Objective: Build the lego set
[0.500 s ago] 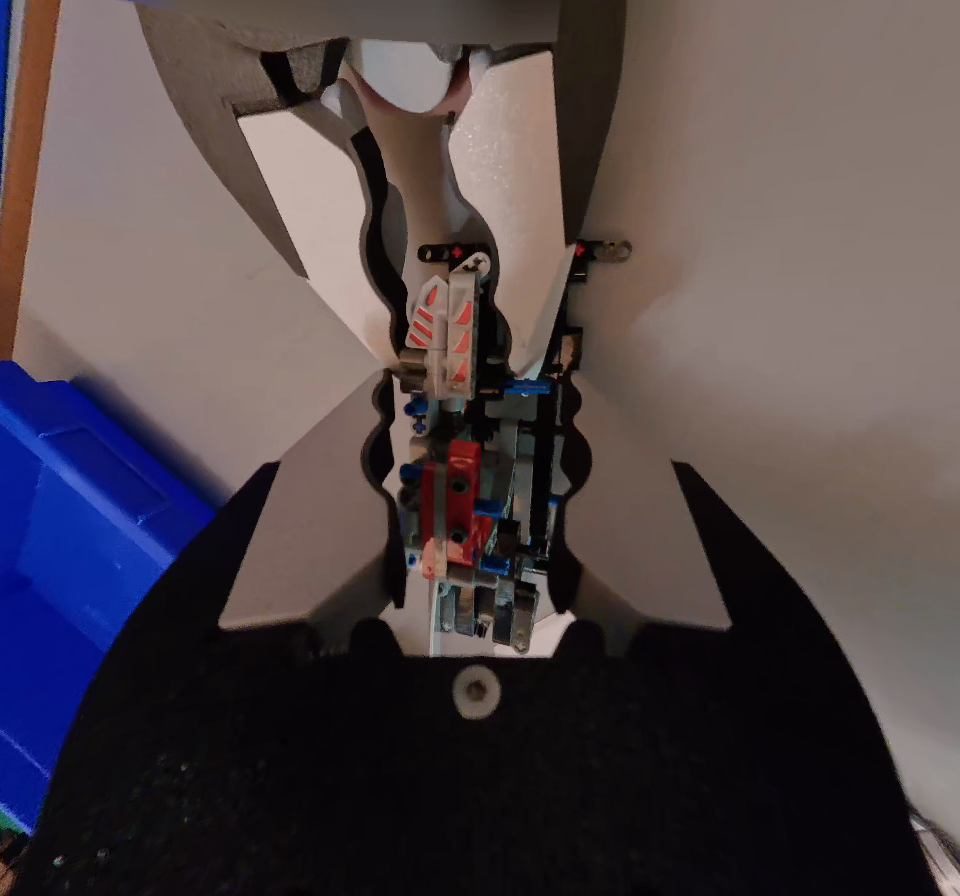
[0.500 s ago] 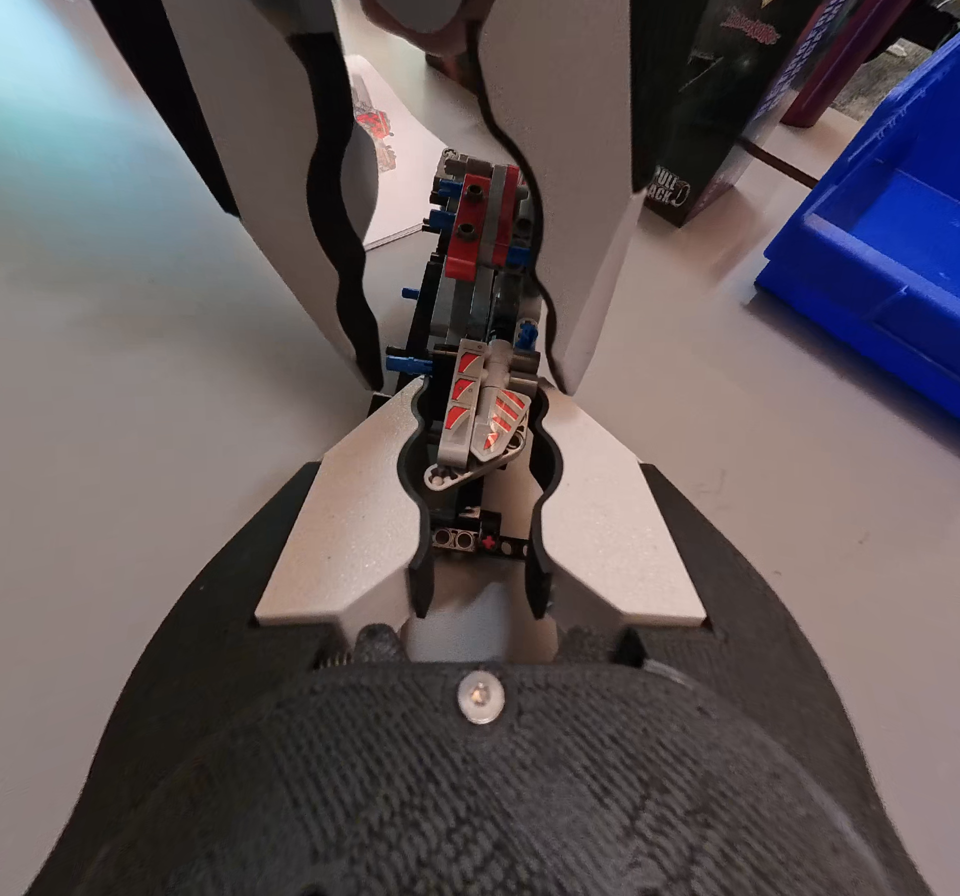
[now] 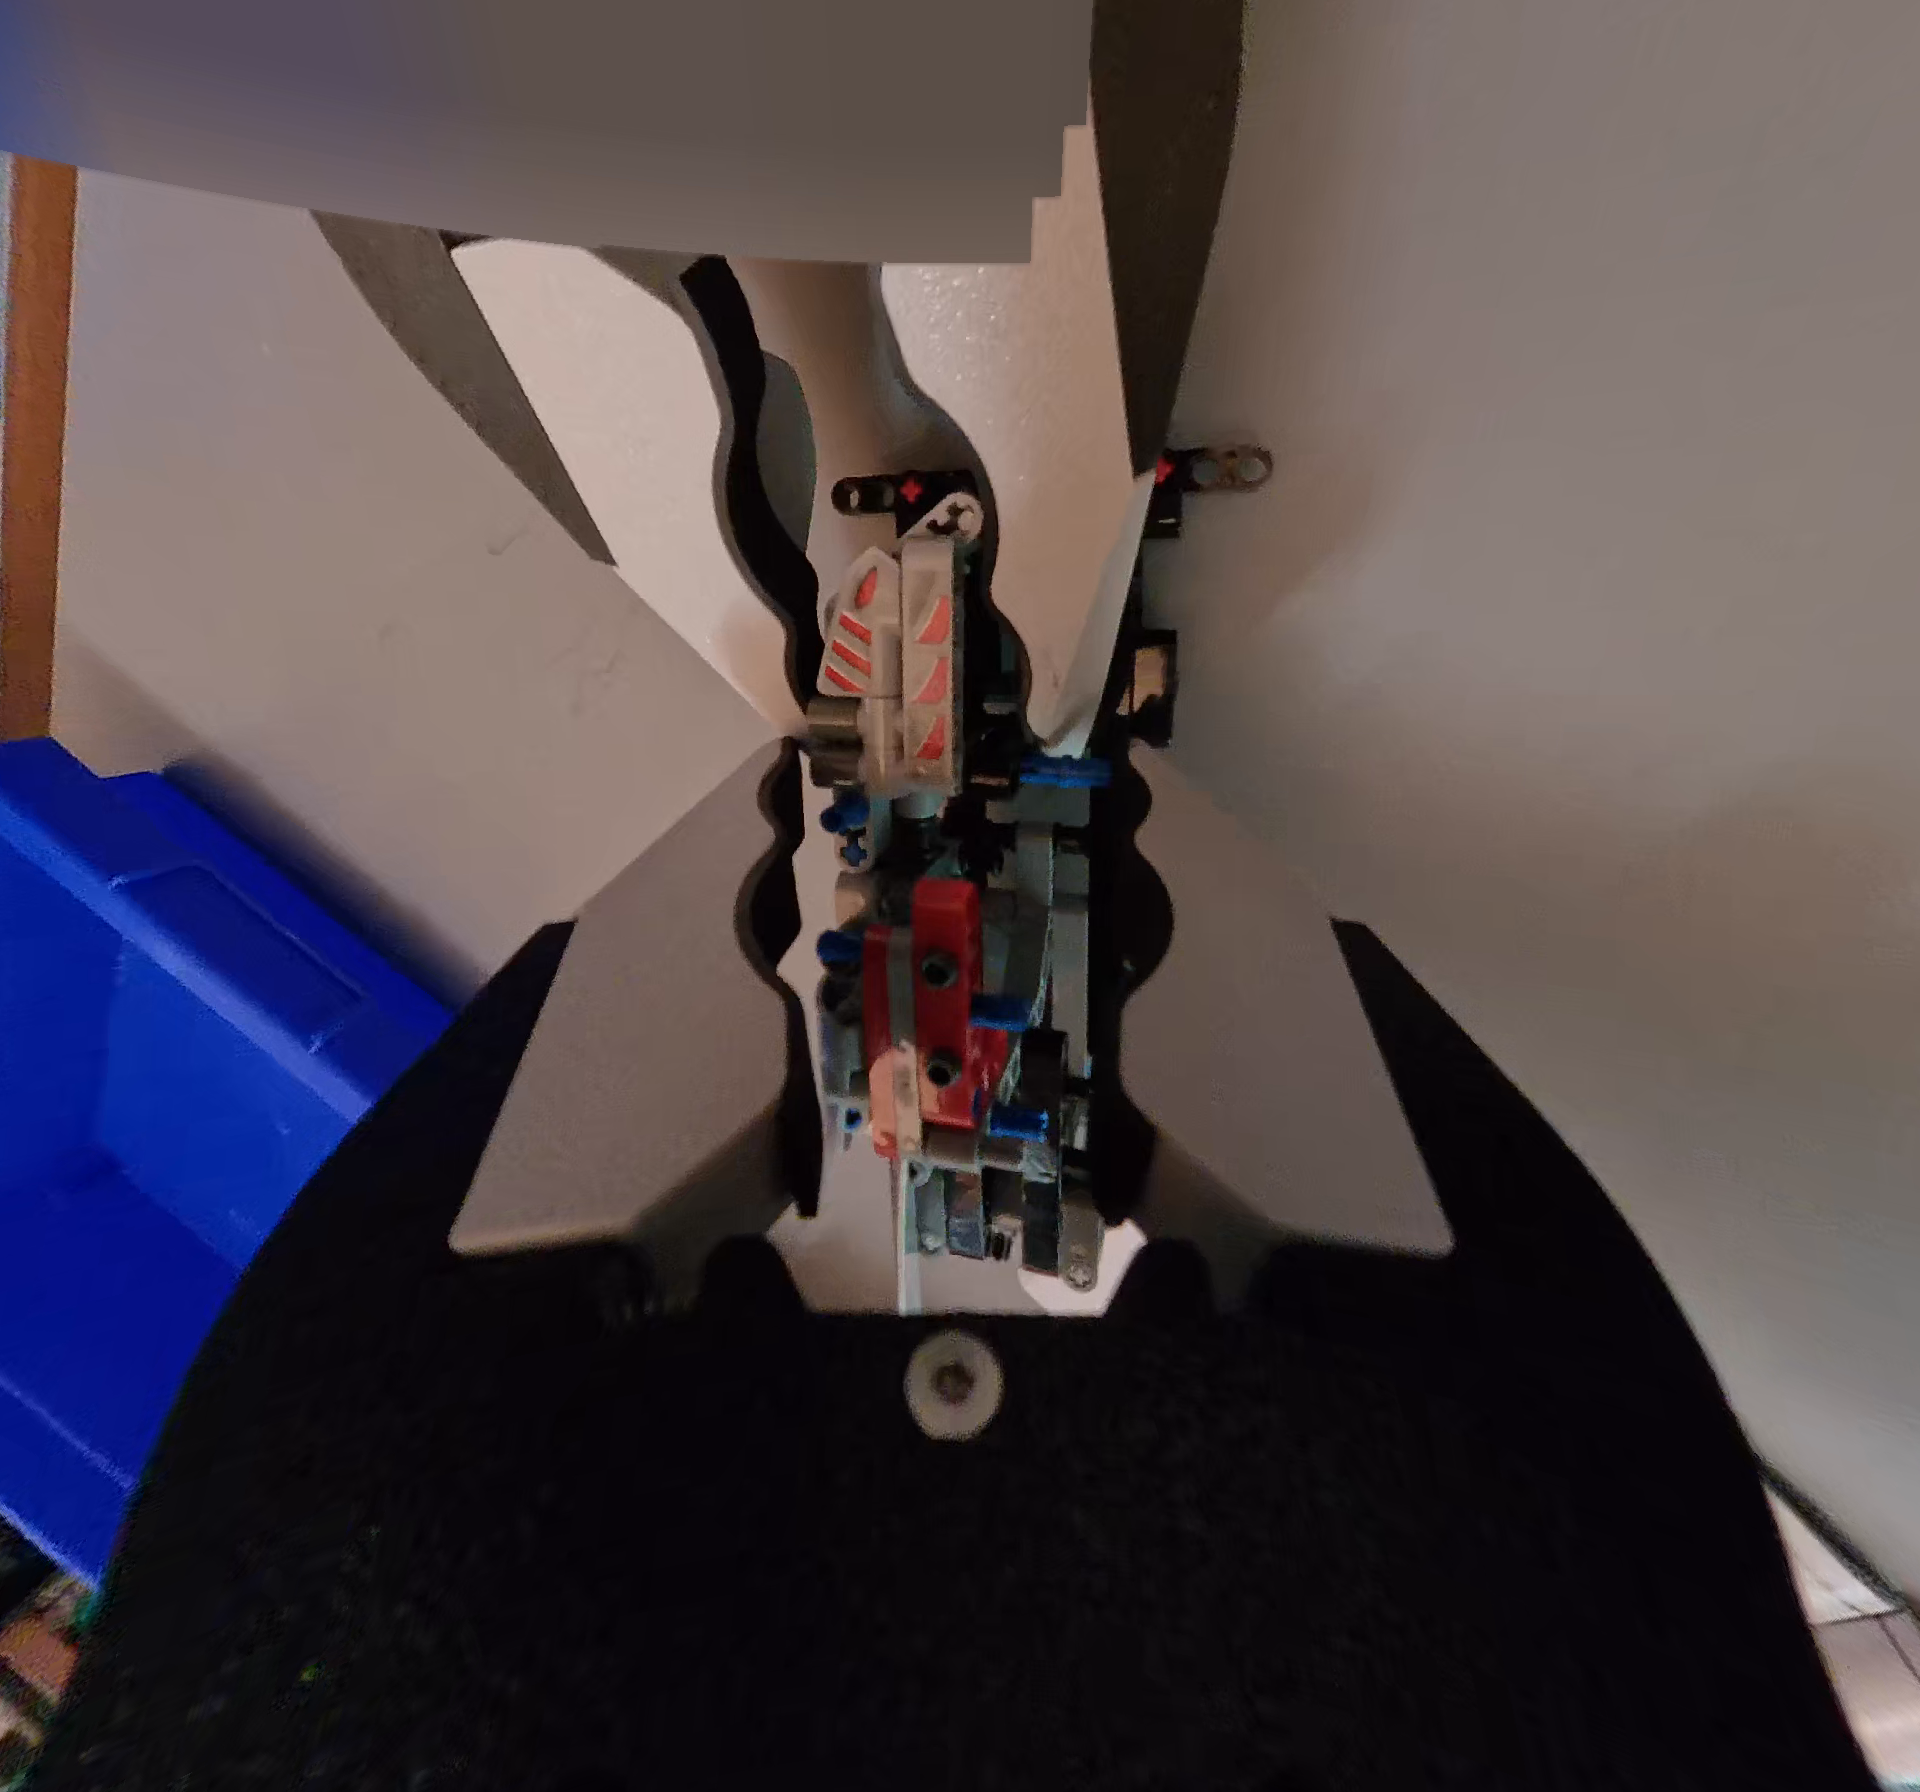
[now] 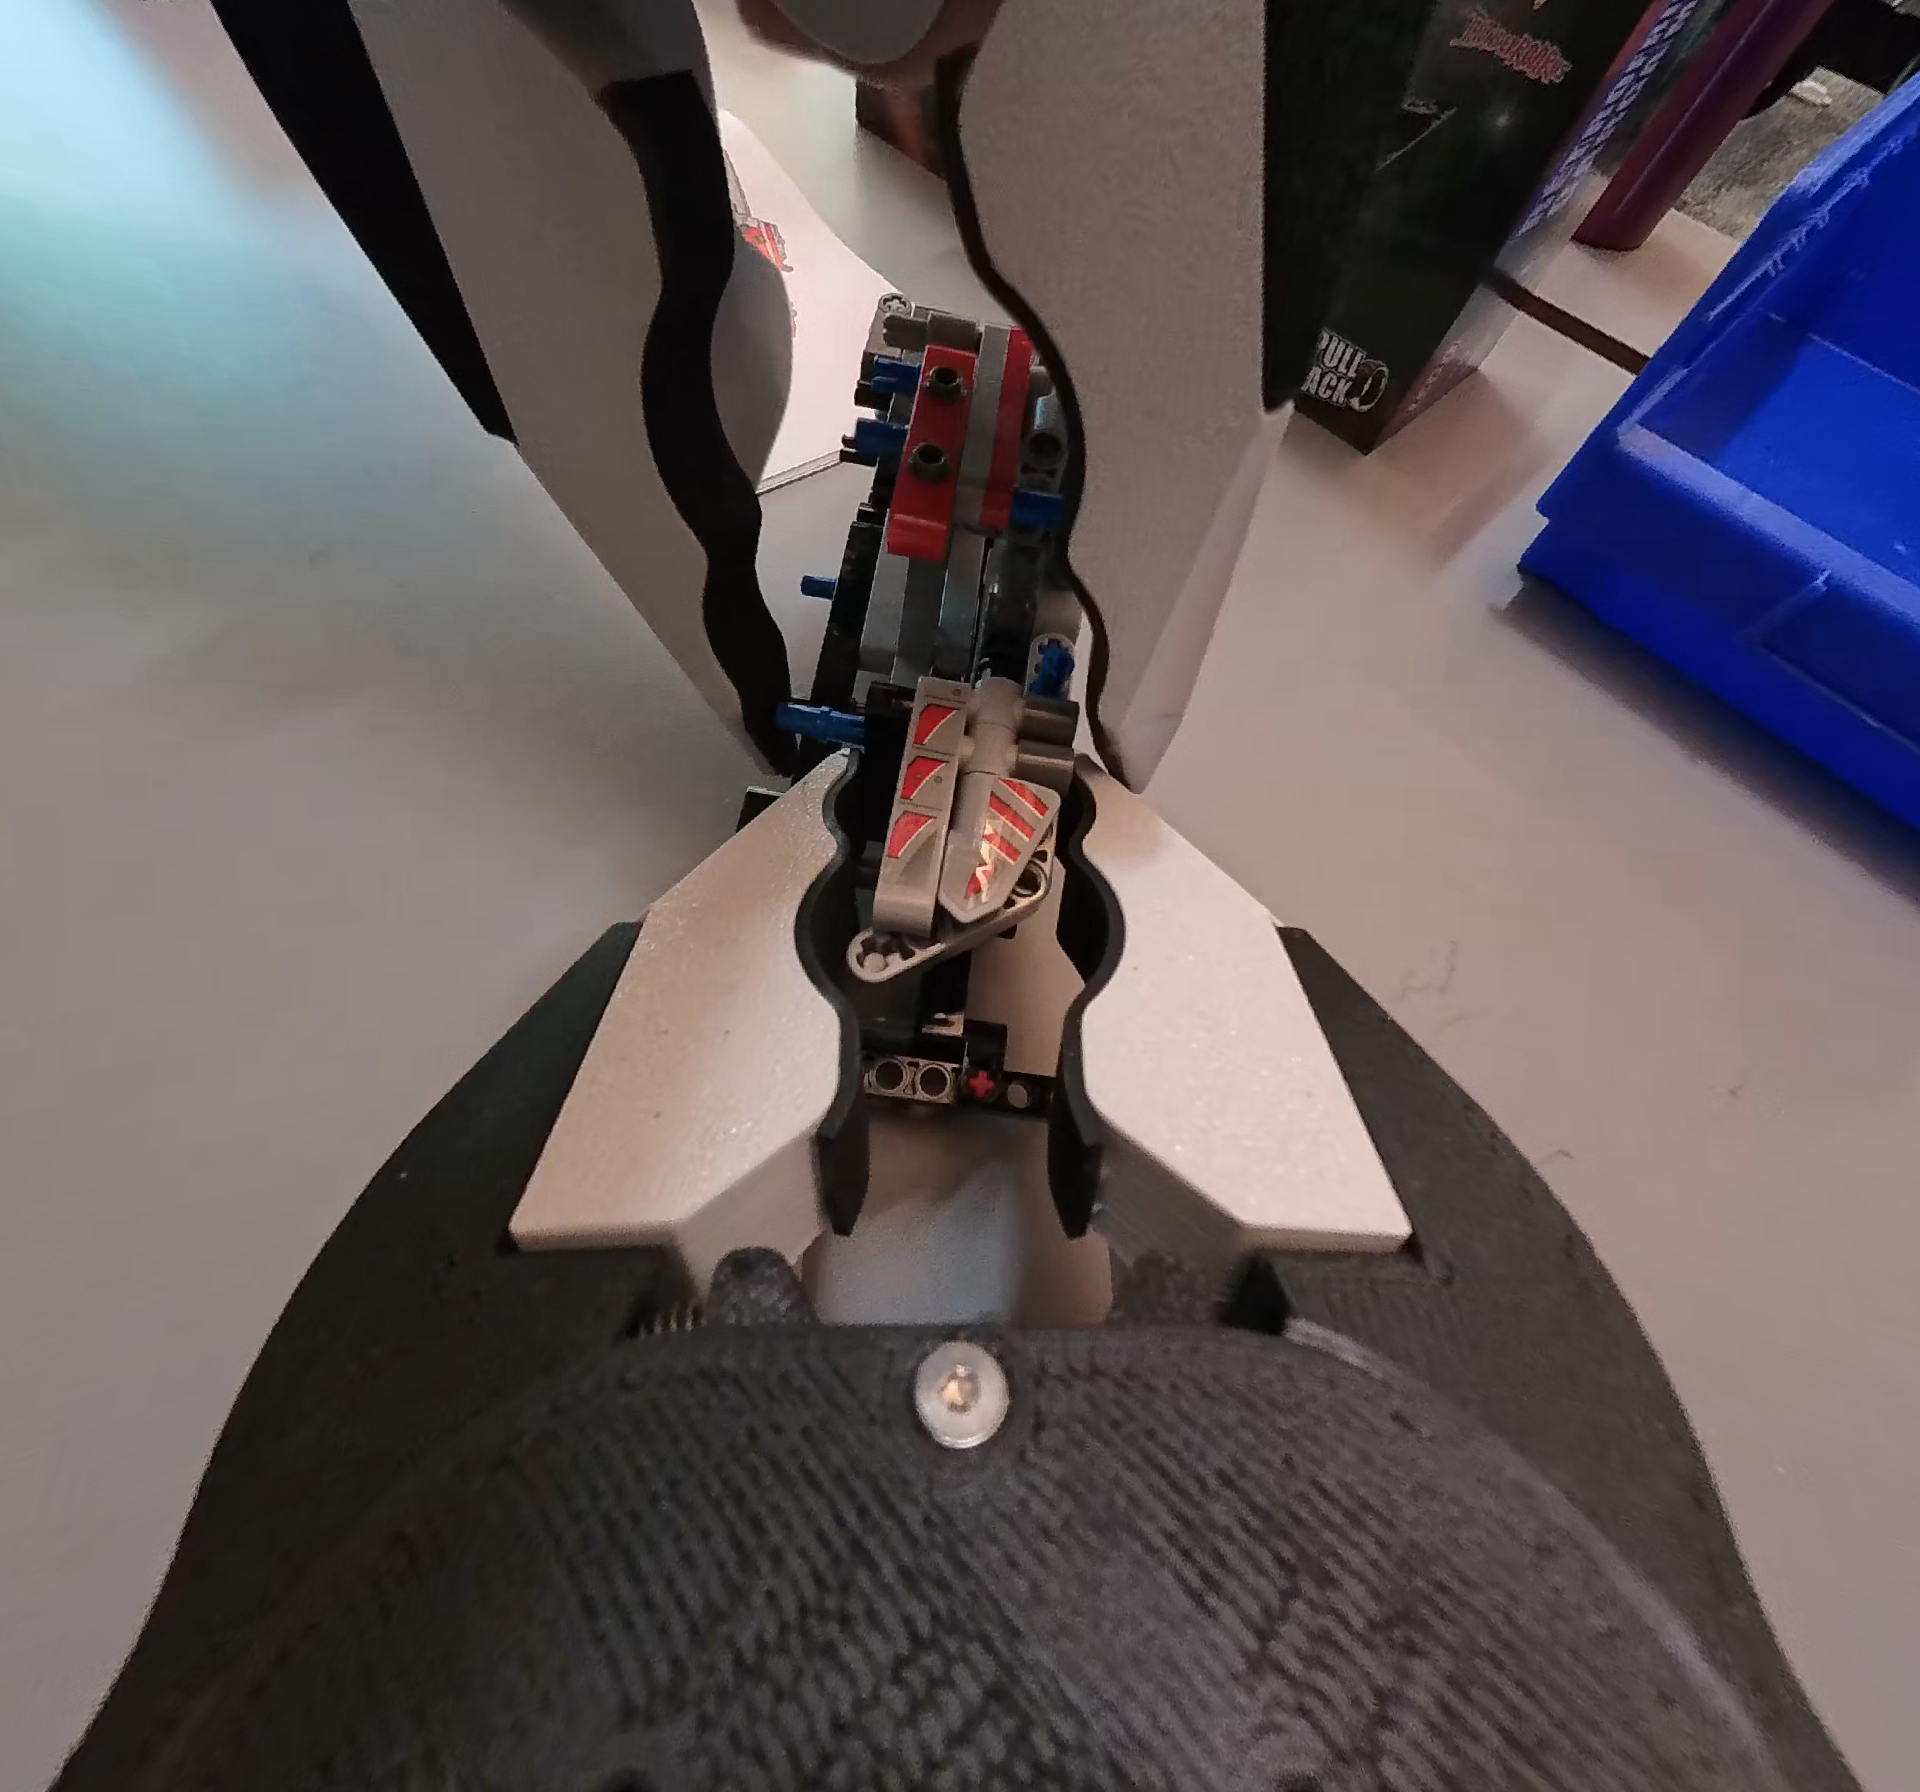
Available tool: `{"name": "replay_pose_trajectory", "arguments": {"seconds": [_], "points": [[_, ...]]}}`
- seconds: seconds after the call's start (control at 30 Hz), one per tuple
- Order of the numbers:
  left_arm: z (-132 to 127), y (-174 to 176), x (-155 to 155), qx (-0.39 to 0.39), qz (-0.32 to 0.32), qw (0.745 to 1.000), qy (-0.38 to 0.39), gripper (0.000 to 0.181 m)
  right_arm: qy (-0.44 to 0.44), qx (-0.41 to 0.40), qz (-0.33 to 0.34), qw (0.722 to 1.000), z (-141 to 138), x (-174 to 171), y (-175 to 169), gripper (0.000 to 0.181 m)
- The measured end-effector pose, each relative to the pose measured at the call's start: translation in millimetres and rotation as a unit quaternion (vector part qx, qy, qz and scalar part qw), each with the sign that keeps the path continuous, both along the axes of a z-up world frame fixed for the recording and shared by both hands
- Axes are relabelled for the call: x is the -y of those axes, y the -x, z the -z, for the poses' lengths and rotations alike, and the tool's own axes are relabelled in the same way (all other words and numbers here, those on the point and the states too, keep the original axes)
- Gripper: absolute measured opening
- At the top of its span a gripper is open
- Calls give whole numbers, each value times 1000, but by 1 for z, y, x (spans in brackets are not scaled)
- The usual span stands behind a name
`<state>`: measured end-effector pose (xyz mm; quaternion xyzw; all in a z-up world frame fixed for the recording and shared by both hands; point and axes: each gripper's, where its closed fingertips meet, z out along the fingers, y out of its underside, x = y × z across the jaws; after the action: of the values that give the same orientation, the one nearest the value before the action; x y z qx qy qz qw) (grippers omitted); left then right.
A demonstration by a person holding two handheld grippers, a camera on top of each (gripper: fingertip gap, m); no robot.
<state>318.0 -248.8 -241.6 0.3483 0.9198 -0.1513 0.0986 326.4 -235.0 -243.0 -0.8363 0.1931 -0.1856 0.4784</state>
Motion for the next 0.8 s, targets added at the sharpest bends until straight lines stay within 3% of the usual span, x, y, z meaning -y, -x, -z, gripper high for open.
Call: {"name": "replay_pose_trajectory", "arguments": {"seconds": [0.03,0.2,0.8], "points": [[0,0,0,7,6,1000,-3,56,0,0,1,1000,0,0,0,33],[4,-1,-2,23,19,999,-18,65,-2,-5,2,1000,0,0,0,33],[6,-4,-2,27,14,999,-10,58,-1,-6,5,1000,1,0,-1,33]]}}
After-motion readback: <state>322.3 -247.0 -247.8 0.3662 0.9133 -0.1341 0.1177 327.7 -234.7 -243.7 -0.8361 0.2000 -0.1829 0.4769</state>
